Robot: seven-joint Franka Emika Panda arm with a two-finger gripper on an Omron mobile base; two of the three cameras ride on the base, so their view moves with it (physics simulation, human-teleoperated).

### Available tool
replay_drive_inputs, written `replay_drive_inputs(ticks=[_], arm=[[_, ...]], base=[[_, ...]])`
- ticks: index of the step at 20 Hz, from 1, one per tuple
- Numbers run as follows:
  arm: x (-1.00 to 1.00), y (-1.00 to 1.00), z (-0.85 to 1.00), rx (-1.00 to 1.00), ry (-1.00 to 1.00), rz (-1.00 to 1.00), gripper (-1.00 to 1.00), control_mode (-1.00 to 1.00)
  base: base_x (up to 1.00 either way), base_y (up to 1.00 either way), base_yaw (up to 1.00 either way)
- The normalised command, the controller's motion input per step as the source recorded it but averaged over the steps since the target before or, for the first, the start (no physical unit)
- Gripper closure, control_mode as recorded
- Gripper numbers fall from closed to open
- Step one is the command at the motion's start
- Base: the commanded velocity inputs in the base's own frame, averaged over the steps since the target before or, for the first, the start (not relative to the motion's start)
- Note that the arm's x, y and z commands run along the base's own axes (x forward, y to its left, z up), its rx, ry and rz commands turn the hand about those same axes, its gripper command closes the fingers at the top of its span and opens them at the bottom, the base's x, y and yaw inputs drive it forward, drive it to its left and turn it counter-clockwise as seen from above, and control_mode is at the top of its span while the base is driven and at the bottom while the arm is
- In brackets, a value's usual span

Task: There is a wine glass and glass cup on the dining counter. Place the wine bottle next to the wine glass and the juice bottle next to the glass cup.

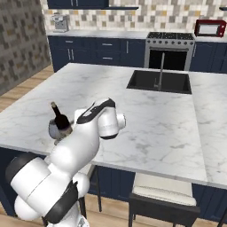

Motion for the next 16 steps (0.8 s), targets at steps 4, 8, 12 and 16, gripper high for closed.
replay_drive_inputs(ticks=[4,8,12,16], arm=[[0.34,0.03,-0.11,0.00,0.00,-0.02,1.00,-1.00],[0.22,0.12,-0.29,0.01,0.00,-0.02,1.00,-1.00],[0.18,0.05,-0.32,0.16,0.02,-0.02,1.00,-1.00],[0.22,0.00,-0.29,0.07,0.02,-0.01,1.00,-1.00]], base=[[0.00,0.00,0.00],[0.00,0.00,0.00],[0.00,0.00,0.00],[0.00,0.00,0.00]])
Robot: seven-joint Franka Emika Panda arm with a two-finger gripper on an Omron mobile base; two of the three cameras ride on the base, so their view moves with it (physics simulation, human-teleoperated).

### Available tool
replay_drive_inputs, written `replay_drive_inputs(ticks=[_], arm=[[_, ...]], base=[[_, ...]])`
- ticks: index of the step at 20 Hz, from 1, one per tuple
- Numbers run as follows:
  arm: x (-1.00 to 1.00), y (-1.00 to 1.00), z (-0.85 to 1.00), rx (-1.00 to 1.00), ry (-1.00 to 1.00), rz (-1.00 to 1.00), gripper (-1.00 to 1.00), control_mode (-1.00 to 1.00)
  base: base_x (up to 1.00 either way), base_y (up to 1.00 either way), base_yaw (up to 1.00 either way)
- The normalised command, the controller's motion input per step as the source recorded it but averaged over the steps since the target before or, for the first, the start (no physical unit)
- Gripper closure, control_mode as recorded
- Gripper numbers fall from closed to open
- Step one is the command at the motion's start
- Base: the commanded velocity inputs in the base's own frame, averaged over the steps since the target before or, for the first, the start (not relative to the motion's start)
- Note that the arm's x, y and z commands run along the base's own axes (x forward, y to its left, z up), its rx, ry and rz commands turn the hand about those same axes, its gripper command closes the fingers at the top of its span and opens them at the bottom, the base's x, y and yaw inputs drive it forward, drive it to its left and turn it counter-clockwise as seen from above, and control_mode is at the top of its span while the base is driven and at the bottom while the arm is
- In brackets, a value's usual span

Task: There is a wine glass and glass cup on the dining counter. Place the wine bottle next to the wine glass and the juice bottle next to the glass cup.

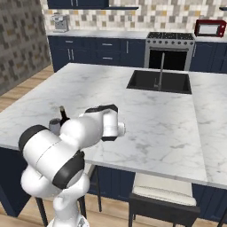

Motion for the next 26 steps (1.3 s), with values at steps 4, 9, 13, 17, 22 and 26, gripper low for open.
replay_drive_inputs(ticks=[4,9,13,17,22,26], arm=[[0.26,0.02,-0.20,0.00,0.10,-0.02,1.00,-1.00],[0.23,0.03,-0.19,-0.01,0.08,-0.01,1.00,-1.00],[0.20,0.03,-0.22,-0.06,0.01,0.00,1.00,-1.00],[0.24,0.05,-0.26,-0.07,0.00,0.00,1.00,-1.00],[0.26,0.05,-0.24,-0.03,0.01,0.00,1.00,-1.00],[0.32,0.03,-0.24,0.00,0.03,0.00,1.00,-1.00]], base=[[0.00,0.00,0.00],[0.00,0.00,0.00],[0.00,0.00,0.00],[0.00,0.00,0.00],[0.00,0.00,0.00],[0.00,0.00,0.00]])
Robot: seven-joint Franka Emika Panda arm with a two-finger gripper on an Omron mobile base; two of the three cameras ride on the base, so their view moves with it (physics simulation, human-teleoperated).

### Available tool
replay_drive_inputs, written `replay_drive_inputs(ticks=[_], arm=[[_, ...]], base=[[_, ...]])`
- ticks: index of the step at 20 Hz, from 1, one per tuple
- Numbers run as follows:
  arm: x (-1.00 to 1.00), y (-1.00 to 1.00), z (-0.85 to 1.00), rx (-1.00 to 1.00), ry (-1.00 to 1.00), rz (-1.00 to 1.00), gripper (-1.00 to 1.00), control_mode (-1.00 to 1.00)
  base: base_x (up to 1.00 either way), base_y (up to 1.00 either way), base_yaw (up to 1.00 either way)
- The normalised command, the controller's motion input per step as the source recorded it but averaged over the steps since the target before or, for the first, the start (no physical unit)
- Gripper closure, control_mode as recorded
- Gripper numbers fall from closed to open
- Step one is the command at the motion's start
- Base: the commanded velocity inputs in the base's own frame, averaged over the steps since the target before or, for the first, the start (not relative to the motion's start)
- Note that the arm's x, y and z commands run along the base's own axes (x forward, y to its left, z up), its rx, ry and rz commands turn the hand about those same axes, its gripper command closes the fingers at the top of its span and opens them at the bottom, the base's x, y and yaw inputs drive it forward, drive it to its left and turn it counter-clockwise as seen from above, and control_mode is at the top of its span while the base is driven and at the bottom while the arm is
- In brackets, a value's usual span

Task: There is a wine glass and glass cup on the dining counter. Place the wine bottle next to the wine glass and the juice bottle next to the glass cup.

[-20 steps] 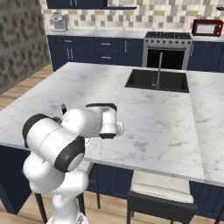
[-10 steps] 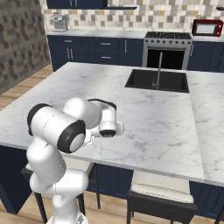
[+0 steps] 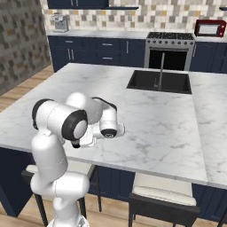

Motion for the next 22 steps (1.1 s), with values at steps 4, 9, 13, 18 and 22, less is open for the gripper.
replay_drive_inputs(ticks=[4,9,13,18,22], arm=[[0.31,0.02,-0.25,0.00,0.04,0.00,1.00,-1.00],[0.29,0.01,-0.21,0.00,0.07,0.00,1.00,-1.00],[0.07,0.08,-0.26,0.00,0.04,0.00,1.00,-1.00],[0.00,0.07,-0.28,0.00,0.00,0.00,1.00,-1.00],[0.00,0.06,-0.20,0.00,0.05,0.00,-1.00,-1.00]], base=[[0.00,0.00,0.00],[0.00,0.00,0.00],[0.00,0.00,0.00],[0.00,0.00,0.00],[0.00,0.00,0.00]])
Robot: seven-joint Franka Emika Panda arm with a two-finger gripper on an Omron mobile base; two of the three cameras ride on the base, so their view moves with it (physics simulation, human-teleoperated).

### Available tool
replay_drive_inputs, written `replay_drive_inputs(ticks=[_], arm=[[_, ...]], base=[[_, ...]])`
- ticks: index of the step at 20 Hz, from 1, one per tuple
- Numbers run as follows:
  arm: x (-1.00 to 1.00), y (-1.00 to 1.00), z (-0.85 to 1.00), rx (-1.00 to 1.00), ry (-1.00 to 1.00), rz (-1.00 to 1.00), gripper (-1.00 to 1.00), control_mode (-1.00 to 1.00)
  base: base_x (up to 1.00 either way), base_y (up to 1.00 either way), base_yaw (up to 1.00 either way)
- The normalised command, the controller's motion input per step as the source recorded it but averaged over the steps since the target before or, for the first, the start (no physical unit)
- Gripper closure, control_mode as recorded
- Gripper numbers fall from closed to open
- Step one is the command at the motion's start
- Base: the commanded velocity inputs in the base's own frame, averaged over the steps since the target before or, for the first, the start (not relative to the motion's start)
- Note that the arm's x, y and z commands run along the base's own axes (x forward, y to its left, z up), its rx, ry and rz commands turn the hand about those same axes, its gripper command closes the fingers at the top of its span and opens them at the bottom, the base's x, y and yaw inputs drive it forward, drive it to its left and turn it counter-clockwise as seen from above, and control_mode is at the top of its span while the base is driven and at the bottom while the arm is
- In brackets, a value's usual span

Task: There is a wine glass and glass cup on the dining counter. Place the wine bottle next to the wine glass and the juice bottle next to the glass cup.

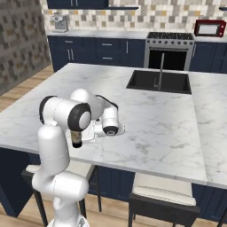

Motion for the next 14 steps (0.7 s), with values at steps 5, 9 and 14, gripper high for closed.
replay_drive_inputs(ticks=[5,9,14], arm=[[0.00,0.00,-0.02,0.00,0.00,0.00,-1.00,-1.00],[-0.08,0.00,0.00,0.00,0.00,0.00,-1.00,-1.00],[-0.12,-0.08,0.00,0.00,0.00,0.00,-1.00,-1.00]], base=[[0.00,0.00,0.00],[0.00,0.00,0.00],[0.00,0.00,0.00]])
